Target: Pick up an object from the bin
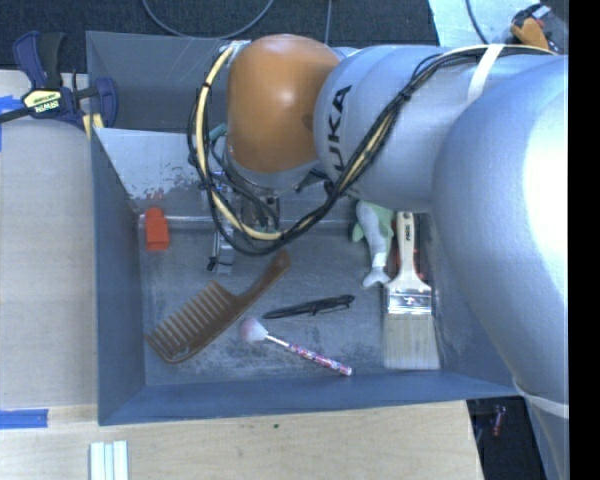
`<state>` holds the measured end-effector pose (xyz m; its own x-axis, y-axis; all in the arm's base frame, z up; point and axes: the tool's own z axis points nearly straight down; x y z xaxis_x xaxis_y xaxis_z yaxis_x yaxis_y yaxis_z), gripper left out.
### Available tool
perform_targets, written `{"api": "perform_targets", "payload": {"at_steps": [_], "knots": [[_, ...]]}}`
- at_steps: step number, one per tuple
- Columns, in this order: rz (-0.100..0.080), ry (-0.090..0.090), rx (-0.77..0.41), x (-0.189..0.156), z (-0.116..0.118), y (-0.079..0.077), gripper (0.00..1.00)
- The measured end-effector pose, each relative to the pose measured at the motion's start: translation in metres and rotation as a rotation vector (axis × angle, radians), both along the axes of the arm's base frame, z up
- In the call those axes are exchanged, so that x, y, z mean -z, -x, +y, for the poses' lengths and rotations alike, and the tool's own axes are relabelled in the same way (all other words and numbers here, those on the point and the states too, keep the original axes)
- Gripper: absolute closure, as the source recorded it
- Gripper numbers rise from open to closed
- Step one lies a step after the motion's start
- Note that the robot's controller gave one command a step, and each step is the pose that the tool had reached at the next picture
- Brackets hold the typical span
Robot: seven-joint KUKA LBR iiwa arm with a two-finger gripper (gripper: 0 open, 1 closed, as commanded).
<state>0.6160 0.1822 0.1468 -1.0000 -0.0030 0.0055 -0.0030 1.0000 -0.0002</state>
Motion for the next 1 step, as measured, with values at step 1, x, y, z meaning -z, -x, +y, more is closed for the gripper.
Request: {"api": "perform_targets", "payload": {"at_steps": [1], "knots": [[-0.008,-0.001,0.003,-0.0048,-0.0007,-0.0023,0.0]]}}
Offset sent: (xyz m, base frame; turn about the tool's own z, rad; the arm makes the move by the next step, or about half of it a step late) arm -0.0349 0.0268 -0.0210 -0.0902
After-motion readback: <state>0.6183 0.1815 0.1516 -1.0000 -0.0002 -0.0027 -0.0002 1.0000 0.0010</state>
